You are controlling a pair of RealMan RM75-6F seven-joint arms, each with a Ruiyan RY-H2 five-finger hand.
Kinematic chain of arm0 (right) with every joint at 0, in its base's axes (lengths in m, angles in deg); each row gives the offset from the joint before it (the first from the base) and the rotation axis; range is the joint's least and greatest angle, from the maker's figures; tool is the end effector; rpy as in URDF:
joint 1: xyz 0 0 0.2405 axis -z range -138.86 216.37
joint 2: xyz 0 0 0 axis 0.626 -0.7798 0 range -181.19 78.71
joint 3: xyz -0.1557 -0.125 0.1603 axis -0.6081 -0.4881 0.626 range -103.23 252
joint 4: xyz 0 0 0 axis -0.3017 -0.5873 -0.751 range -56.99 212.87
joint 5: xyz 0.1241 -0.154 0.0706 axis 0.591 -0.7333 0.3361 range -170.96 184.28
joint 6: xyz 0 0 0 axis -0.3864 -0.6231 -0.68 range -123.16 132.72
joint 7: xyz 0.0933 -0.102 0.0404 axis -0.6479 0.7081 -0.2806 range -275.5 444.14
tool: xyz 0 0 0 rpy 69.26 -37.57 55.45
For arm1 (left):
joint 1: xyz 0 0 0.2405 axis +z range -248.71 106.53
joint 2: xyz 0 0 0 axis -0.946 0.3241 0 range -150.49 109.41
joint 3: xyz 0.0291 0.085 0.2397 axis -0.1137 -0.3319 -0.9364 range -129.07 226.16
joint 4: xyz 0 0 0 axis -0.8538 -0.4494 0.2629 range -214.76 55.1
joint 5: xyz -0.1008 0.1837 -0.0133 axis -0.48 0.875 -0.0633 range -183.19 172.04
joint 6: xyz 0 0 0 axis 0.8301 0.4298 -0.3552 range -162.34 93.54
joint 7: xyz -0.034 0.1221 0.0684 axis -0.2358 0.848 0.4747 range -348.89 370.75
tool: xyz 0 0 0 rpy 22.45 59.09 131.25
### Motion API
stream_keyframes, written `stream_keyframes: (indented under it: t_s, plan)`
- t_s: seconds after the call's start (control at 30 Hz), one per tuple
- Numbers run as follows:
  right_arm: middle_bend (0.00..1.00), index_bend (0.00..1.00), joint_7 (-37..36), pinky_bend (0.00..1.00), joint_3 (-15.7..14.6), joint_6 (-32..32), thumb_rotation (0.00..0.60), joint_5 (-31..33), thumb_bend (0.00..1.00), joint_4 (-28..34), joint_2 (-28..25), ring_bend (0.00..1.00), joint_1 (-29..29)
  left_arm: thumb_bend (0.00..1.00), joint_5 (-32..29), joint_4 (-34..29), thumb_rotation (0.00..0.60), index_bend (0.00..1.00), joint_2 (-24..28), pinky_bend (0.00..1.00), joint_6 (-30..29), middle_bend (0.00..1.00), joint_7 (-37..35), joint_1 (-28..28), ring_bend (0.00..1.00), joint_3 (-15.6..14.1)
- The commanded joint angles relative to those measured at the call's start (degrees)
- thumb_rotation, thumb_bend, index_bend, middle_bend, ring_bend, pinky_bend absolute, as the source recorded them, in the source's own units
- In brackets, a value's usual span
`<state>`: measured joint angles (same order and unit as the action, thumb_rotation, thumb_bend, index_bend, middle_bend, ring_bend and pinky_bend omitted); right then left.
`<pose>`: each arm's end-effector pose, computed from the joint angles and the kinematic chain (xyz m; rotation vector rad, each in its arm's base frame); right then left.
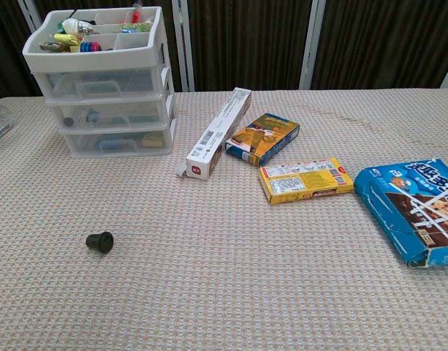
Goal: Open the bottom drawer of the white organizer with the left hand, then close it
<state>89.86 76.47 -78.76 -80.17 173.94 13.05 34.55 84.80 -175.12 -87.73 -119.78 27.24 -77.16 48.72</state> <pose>-0.3002 -0.1735 0.1461 1.4322 -0.9109 0.8610 -0.2846 0.1753 0.1286 -1.5442 -0.7370 -0.8073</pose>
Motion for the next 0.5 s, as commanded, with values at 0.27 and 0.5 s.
stream_keyframes:
  t_s: [0.27,0.5]
  plan:
    - [0.00,0.05,0.0,0.00,0.0,-0.3,0.600,-0.2,0.00,0.0,0.0,0.00,0.1,0.15,0.1,-0.1,0.600,0.00,0.0,0.00,0.0,0.00,0.1,0.0,0.00,-0.1]
    - [0.00,0.05,-0.1,0.00,0.2,0.0,0.600,0.3,0.00,0.2,0.4,0.00,0.0,0.15,-0.1,-0.6,0.600,0.00,0.0,0.00,0.0,0.00,-0.3,0.1,0.00,0.0]
